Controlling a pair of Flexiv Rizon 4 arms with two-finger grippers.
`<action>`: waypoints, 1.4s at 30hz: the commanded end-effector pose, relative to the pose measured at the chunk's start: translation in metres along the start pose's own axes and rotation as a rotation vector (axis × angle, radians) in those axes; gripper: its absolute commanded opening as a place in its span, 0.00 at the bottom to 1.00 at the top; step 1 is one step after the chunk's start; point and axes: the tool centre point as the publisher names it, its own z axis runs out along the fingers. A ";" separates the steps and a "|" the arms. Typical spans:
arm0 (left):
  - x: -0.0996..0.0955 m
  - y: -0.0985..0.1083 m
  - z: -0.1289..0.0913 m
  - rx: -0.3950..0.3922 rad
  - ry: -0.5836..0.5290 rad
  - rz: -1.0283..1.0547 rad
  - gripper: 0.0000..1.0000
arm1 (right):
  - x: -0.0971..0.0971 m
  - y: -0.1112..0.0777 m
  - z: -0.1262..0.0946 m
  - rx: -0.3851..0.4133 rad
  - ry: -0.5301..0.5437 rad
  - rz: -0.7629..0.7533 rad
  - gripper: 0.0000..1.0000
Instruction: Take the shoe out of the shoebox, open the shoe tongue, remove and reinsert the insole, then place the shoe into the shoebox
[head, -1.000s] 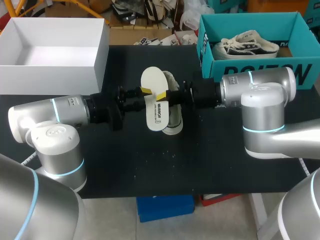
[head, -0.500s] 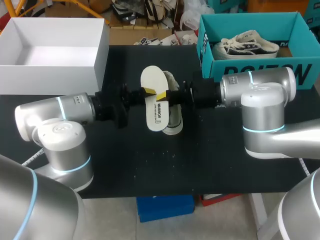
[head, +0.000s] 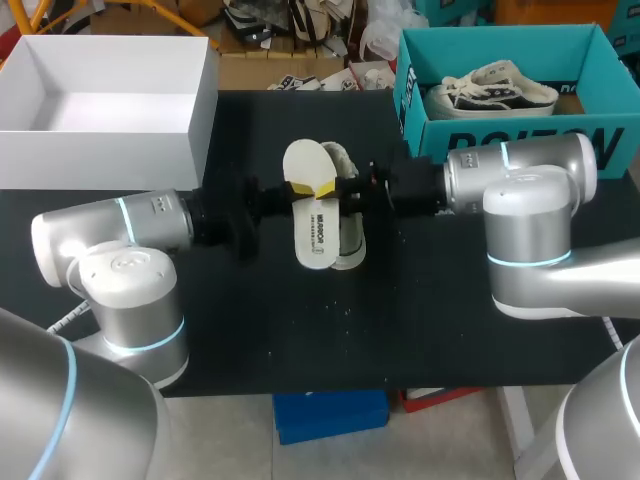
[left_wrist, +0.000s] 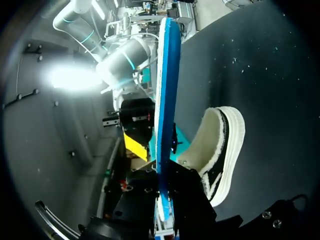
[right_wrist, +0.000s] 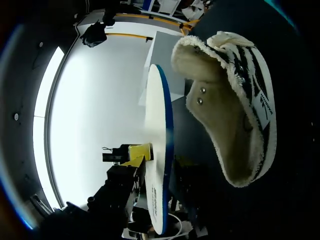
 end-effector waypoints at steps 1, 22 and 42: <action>-0.002 -0.018 -0.030 0.027 0.103 -0.011 0.00 | 0.001 -0.011 -0.014 -0.028 -0.081 0.023 1.00; 0.020 -0.084 -0.102 0.163 0.344 -0.087 0.00 | -0.027 -0.047 -0.104 -0.194 -0.325 0.115 1.00; 0.020 -0.108 -0.102 0.260 0.337 -0.064 0.00 | 0.003 -0.065 -0.154 -0.184 -0.397 -0.096 1.00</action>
